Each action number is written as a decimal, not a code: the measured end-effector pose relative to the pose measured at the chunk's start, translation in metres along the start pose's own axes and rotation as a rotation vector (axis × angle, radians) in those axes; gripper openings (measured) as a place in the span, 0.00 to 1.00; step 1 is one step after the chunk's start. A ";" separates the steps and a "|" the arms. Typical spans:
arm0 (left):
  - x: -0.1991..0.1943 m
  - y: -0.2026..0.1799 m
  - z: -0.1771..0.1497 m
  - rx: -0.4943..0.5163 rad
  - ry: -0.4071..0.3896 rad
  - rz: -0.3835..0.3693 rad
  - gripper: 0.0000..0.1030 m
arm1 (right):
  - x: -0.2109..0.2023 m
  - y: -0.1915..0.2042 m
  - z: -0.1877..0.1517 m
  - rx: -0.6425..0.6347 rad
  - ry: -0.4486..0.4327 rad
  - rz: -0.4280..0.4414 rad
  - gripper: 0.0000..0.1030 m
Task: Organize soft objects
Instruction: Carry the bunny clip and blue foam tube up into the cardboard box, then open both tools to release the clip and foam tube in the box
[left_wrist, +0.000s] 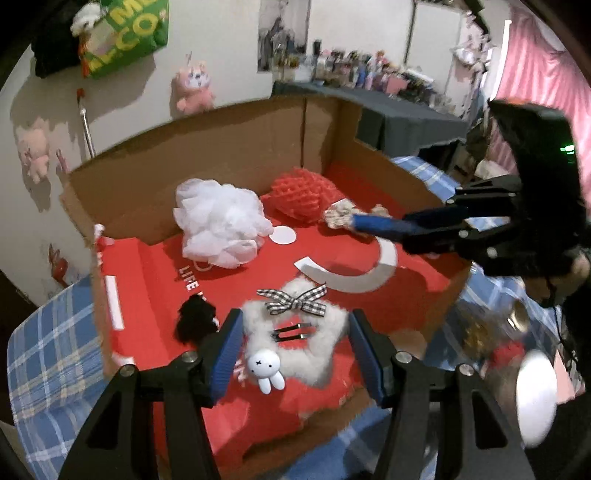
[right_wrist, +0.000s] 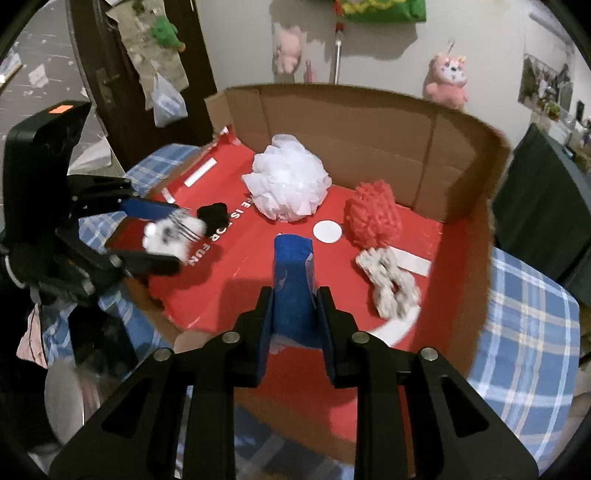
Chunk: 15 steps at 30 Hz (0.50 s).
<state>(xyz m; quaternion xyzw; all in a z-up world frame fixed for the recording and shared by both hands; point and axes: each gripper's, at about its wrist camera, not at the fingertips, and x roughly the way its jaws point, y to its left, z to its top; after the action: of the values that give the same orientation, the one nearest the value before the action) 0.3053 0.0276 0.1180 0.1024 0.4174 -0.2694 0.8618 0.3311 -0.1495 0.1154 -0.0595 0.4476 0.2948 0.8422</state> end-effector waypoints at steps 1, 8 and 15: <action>0.008 0.000 0.006 -0.009 0.021 0.008 0.58 | 0.009 0.000 0.007 0.003 0.023 -0.008 0.21; 0.055 0.002 0.031 -0.005 0.119 0.047 0.58 | 0.058 -0.008 0.027 0.020 0.146 -0.061 0.21; 0.088 0.010 0.037 -0.015 0.196 0.089 0.58 | 0.080 -0.013 0.035 0.024 0.198 -0.077 0.22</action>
<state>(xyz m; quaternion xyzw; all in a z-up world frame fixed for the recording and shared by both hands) 0.3801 -0.0119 0.0729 0.1401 0.4969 -0.2165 0.8286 0.3976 -0.1121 0.0703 -0.0957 0.5296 0.2494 0.8051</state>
